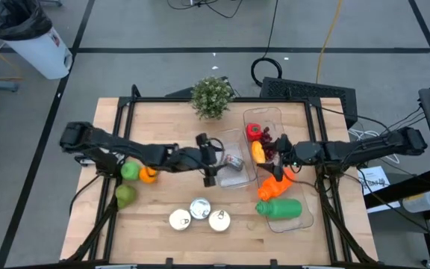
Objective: Pick & Place Food Item
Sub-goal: Put the top green tuna can into the middle transparent bin
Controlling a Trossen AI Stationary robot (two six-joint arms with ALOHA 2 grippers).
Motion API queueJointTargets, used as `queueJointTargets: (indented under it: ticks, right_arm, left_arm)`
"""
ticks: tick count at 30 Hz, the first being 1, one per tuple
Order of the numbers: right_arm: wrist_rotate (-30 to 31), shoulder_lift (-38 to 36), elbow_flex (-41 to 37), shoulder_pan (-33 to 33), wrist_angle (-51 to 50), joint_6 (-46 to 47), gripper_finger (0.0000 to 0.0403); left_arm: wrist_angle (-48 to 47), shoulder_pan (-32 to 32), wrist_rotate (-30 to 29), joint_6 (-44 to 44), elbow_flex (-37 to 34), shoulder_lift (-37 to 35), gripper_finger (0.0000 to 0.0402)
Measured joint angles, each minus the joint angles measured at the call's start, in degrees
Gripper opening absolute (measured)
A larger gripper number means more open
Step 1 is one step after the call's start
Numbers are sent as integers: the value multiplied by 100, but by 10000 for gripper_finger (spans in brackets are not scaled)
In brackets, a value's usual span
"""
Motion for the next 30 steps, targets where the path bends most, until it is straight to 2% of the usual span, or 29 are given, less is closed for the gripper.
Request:
queueJointTargets:
  ticks: [4,6,11,17,23,30]
  right_arm:
    - [-11,764,21,214,1052,-416,361]
    - [-4,1242,198,273,1238,-607,361]
    - [-12,2309,1259,199,493,-730,361]
    - [-18,3445,2273,-174,-533,-1093,361]
    - [-434,4225,2585,-464,-543,-1067,361]
    - [-469,4479,2608,-520,-514,-910,356]
  left_arm:
    - [-514,-14,122,-408,1,-529,243]
    - [-752,-12,147,-530,-37,-666,240]
    - [-1222,-12,144,-671,-78,-693,232]
    - [-1195,-88,144,-548,-81,-903,221]
    - [-1193,-156,79,-178,-74,-1251,202]
    - [-1402,-139,53,-138,-74,-1195,178]
